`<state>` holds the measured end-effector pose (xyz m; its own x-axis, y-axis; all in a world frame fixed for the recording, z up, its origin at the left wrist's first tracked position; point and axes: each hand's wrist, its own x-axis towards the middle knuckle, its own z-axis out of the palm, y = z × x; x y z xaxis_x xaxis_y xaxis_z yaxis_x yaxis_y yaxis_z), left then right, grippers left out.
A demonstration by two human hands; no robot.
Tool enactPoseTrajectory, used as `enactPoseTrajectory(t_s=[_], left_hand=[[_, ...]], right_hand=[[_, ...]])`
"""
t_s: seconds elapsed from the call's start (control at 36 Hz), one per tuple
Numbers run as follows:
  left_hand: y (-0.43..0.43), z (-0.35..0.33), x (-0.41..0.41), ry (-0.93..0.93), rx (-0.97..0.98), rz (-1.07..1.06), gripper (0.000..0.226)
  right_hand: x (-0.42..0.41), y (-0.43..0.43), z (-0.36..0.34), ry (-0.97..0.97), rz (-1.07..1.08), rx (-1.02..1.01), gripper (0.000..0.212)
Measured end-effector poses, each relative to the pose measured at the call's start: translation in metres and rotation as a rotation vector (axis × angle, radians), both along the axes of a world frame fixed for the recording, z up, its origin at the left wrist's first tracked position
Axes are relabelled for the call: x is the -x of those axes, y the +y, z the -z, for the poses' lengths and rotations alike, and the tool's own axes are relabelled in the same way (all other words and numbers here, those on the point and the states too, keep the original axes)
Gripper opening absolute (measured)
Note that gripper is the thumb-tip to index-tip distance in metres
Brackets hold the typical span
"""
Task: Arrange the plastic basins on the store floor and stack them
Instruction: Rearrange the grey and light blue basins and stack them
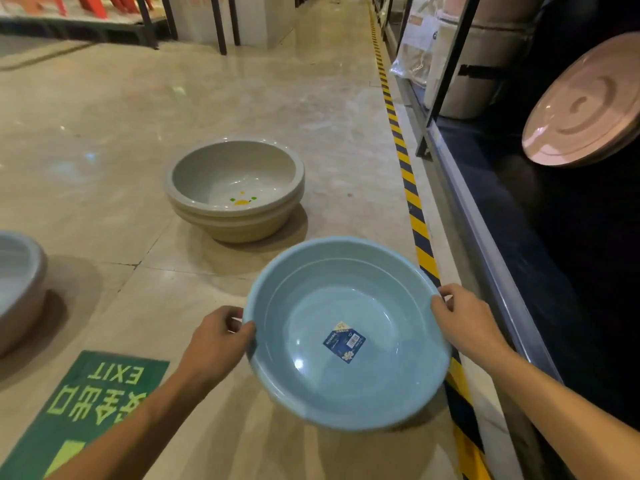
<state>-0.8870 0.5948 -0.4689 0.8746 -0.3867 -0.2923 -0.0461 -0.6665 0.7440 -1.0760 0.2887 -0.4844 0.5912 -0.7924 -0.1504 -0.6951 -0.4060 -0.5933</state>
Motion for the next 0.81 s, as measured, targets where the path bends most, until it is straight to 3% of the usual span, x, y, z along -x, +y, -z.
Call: enactPoseTrajectory(t_s=[0.25,0.61,0.81], left_hand=[[0.115,-0.067,-0.038,-0.058,0.130,-0.158,0.011],[0.339,-0.145,-0.031,-0.225,0.063,-0.379,0.008],[0.478,-0.158,0.004,-0.255,0.014,-0.579,0.022]], right_hand=[[-0.076,0.082,-0.066,-0.191,-0.168,0.023,0.016],[-0.175,0.273,-0.156,-0.227,-0.523,0.026,0.015],[-0.208,0.410,-0.167,-0.221,-0.750,0.021,0.016]])
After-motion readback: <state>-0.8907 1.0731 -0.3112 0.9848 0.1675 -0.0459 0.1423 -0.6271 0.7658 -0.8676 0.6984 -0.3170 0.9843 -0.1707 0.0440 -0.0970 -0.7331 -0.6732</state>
